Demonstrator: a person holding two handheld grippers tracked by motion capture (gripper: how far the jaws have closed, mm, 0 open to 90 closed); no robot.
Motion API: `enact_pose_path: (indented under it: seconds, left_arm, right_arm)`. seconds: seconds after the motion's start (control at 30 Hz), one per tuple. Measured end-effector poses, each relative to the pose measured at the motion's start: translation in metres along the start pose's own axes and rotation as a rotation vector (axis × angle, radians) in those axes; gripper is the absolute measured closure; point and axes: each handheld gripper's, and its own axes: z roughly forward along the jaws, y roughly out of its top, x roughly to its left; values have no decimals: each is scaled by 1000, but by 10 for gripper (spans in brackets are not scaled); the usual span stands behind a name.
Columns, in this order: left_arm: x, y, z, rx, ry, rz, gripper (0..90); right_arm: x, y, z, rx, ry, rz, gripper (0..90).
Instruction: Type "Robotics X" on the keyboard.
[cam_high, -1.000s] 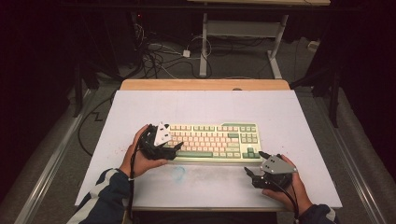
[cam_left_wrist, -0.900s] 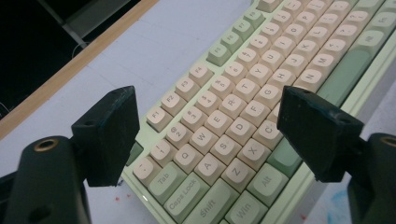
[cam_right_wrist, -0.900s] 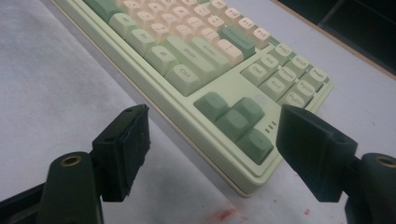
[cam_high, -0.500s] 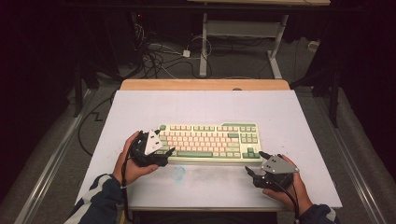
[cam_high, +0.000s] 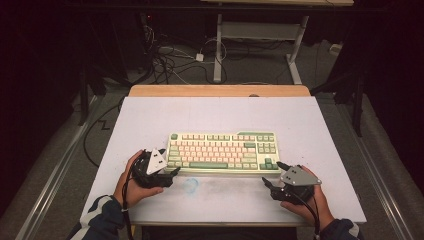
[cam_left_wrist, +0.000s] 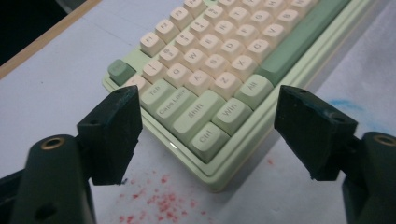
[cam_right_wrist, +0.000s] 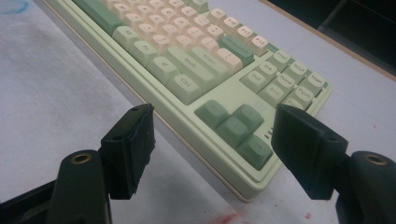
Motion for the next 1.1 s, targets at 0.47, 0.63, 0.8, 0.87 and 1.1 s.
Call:
enact_pose_path:
  seconds: [0.47, 0.63, 0.8, 0.87, 1.1]
  left_arm:
    - [3, -7, -8, 20, 19, -31, 218]
    - [-3, -7, -7, 30, -12, -25, 311]
    - [-9, -3, 0, 58, -58, -35, 496]
    - [-10, -2, 2, 72, -73, -40, 551]
    - [-15, 5, 12, 113, -107, -60, 797]
  right_arm:
    - [2, 15, 7, -10, 61, 19, 408]
    - [0, 18, 10, -18, 55, 26, 367]
    - [-4, 19, 12, -23, 53, 32, 334]
    - [-5, 20, 12, -27, 49, 29, 324]
    - [-7, 22, 15, -34, 35, 38, 268]
